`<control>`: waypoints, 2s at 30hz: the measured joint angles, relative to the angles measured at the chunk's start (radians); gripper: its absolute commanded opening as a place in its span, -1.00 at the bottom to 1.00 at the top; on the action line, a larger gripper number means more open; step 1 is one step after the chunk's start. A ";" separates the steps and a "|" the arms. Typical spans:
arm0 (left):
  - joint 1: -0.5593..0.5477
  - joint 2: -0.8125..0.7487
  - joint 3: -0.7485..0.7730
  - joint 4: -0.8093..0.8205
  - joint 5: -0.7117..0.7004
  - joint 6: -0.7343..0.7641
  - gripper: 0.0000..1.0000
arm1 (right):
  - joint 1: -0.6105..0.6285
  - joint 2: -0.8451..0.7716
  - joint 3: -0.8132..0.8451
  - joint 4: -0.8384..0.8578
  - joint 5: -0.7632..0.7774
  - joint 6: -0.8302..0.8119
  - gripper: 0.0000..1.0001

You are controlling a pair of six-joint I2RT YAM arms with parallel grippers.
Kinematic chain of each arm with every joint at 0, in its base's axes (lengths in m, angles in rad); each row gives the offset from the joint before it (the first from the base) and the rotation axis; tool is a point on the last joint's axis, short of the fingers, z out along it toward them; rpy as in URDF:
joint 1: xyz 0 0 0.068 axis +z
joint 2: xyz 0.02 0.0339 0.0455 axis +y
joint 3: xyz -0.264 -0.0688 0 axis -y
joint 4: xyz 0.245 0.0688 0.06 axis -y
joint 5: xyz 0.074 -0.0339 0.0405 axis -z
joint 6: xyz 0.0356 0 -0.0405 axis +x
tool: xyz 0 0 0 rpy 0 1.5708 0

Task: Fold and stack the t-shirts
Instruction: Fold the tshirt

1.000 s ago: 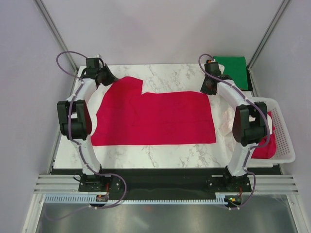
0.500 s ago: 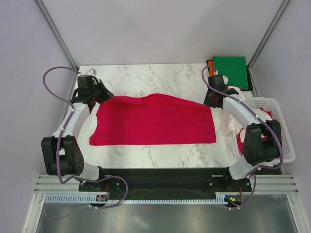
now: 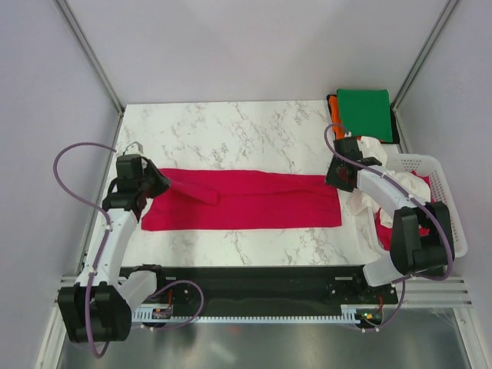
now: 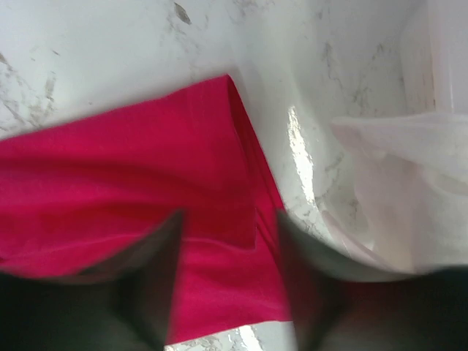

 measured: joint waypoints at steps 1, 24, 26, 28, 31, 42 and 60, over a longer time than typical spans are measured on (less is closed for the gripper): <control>0.003 -0.018 -0.014 -0.020 -0.010 -0.008 -0.41 | -0.001 0.000 -0.011 -0.002 0.000 0.007 0.70; -0.074 0.286 -0.082 -0.054 -0.027 -0.201 0.13 | 0.180 0.305 0.172 0.066 -0.196 -0.030 0.83; -0.081 0.413 -0.061 -0.055 -0.037 -0.201 0.11 | 0.180 0.327 0.173 0.061 -0.198 -0.038 0.83; -0.080 0.496 0.026 -0.072 -0.033 -0.208 0.09 | 0.180 0.324 0.166 0.061 -0.212 -0.043 0.83; -0.090 0.645 0.179 -0.076 -0.040 -0.209 0.07 | 0.188 0.295 0.128 0.076 -0.242 -0.042 0.83; -0.219 1.248 1.072 -0.282 -0.048 -0.226 0.17 | 0.718 0.193 0.021 0.074 -0.430 0.249 0.96; -0.249 0.727 1.046 -0.409 -0.019 -0.041 0.39 | 0.576 0.152 0.462 -0.232 -0.335 0.154 0.96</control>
